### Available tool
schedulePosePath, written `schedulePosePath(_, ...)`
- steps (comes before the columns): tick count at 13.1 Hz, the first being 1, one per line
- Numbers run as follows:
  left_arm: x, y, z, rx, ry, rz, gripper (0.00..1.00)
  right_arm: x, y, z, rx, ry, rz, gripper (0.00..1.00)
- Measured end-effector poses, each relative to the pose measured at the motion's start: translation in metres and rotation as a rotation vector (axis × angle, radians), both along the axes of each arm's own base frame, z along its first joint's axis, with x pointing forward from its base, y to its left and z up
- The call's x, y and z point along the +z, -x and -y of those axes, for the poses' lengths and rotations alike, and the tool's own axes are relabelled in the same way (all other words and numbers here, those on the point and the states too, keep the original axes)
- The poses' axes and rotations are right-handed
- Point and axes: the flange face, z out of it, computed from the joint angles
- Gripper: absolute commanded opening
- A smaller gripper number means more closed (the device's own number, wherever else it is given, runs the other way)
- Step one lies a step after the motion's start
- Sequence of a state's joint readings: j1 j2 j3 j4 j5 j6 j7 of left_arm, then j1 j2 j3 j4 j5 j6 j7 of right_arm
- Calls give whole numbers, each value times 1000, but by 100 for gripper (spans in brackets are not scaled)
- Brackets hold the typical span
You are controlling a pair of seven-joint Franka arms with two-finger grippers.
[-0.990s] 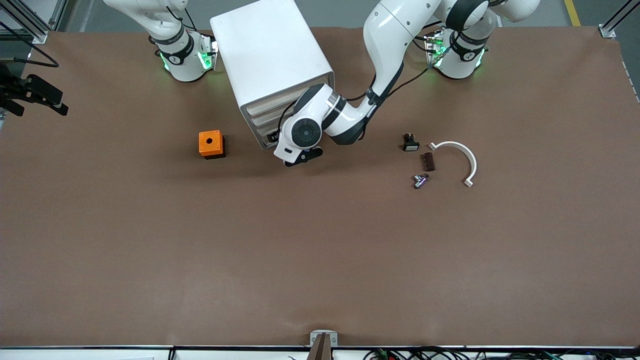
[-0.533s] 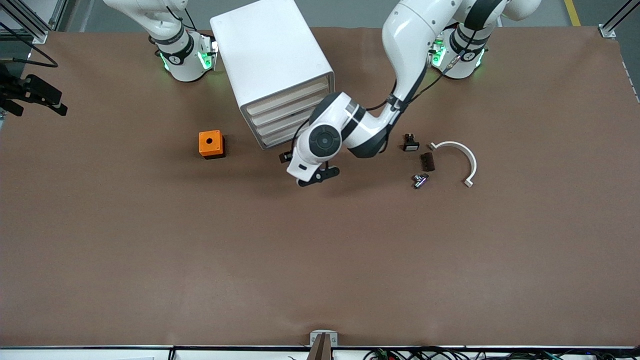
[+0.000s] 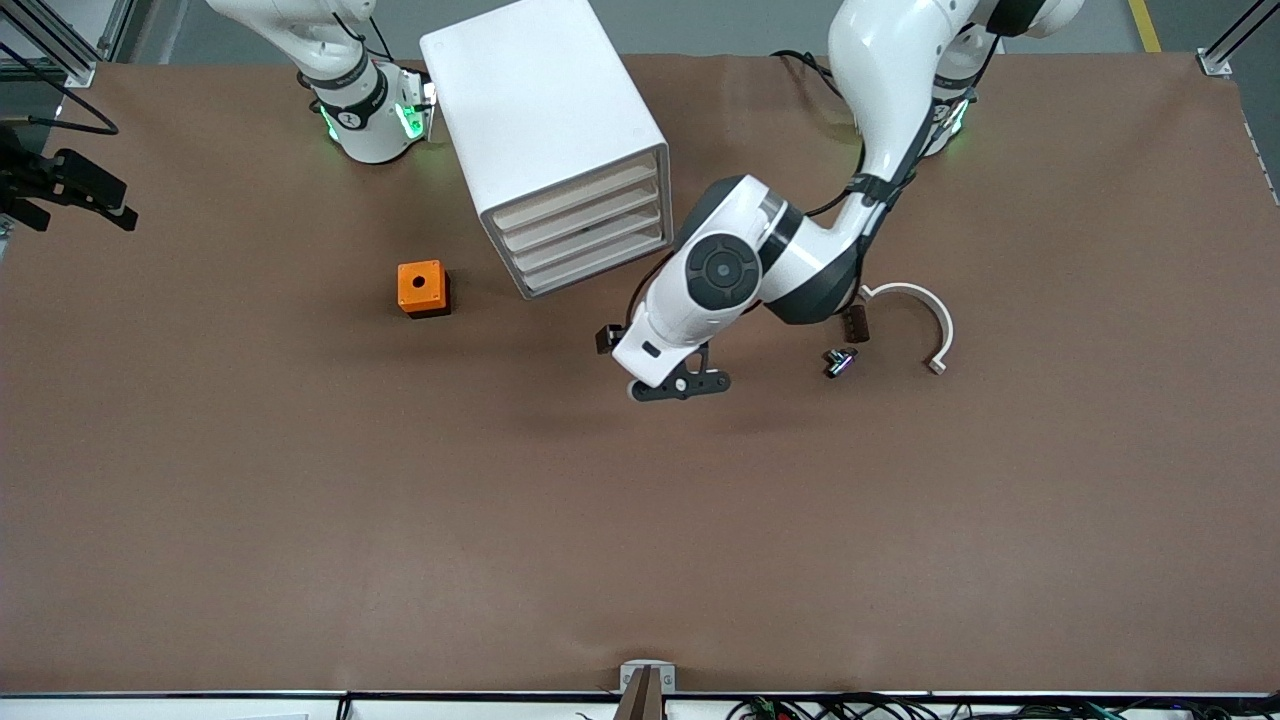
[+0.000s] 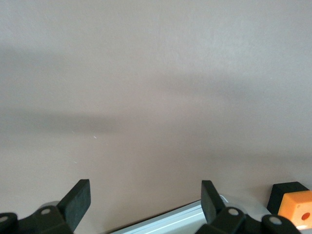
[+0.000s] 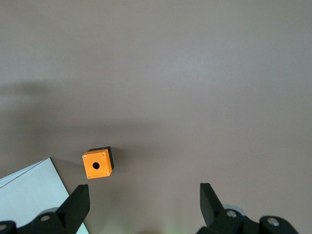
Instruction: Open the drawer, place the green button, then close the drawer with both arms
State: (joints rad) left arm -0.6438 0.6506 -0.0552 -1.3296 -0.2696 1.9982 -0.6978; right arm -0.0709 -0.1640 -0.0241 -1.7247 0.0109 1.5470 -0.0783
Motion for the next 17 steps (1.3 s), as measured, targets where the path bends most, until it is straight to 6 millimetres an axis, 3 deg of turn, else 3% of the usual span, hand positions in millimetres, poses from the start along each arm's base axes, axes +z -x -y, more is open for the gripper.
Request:
schedulePosePath(6, 32, -19, -78, -161, 14, 67, 100, 0, 0, 0, -1, -4, 0, 100)
schedulePosePath(11, 59, -22, -170, -254, -13, 112, 100, 0, 0, -1, 0, -5, -1, 100)
schedulePosePath(13, 74, -19, -213, -298, -16, 138, 100, 0, 0, -2, 2, -5, -2, 100)
schedulePosePath(17, 101, -26, -325, -444, 3, 165, 100, 0, 0, -7, 11, -5, -3, 100)
